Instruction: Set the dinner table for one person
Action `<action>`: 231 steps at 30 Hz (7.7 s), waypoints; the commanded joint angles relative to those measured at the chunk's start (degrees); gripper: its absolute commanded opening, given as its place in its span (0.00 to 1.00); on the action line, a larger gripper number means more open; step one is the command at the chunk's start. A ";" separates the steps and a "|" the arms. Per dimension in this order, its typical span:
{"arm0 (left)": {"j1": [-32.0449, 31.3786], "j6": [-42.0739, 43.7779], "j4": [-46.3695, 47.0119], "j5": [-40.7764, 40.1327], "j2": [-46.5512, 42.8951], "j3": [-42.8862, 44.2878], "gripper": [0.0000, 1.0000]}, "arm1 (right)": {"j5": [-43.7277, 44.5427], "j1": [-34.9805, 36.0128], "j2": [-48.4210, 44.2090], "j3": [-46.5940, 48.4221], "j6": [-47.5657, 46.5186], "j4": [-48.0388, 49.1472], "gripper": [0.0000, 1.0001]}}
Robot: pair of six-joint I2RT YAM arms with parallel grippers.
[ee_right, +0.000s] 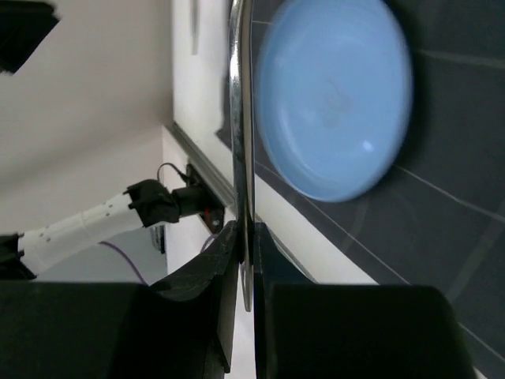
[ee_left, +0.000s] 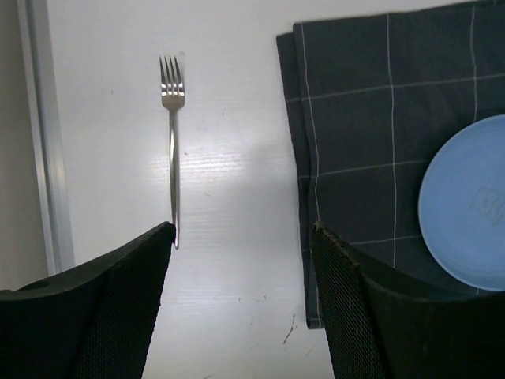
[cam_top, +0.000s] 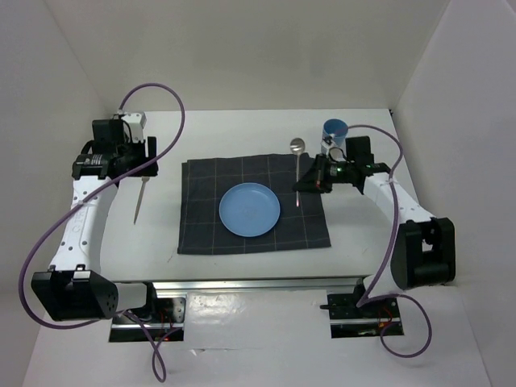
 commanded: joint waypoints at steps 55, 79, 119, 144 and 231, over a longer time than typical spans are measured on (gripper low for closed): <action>0.60 1.81 0.97 -0.01 -0.99 -2.61 0.78 | 14.58 -4.25 15.02 -11.09 -8.87 -3.41 0.40; 2.01 19.91 3.00 -13.55 24.83 -2.97 0.76 | 40.26 7.54 4.56 11.32 -2.63 -21.88 0.47; 6.14 -2.29 -2.28 4.39 31.82 7.50 0.00 | 45.97 9.56 -7.74 10.01 -1.31 -27.68 0.52; -24.97 -32.47 -9.47 -16.27 34.23 7.66 0.00 | 48.34 9.56 -6.07 13.87 -0.25 -30.57 0.54; -14.78 -6.72 -9.40 -18.90 31.18 7.06 0.58 | 60.05 2.25 37.52 64.95 -15.82 -39.90 0.00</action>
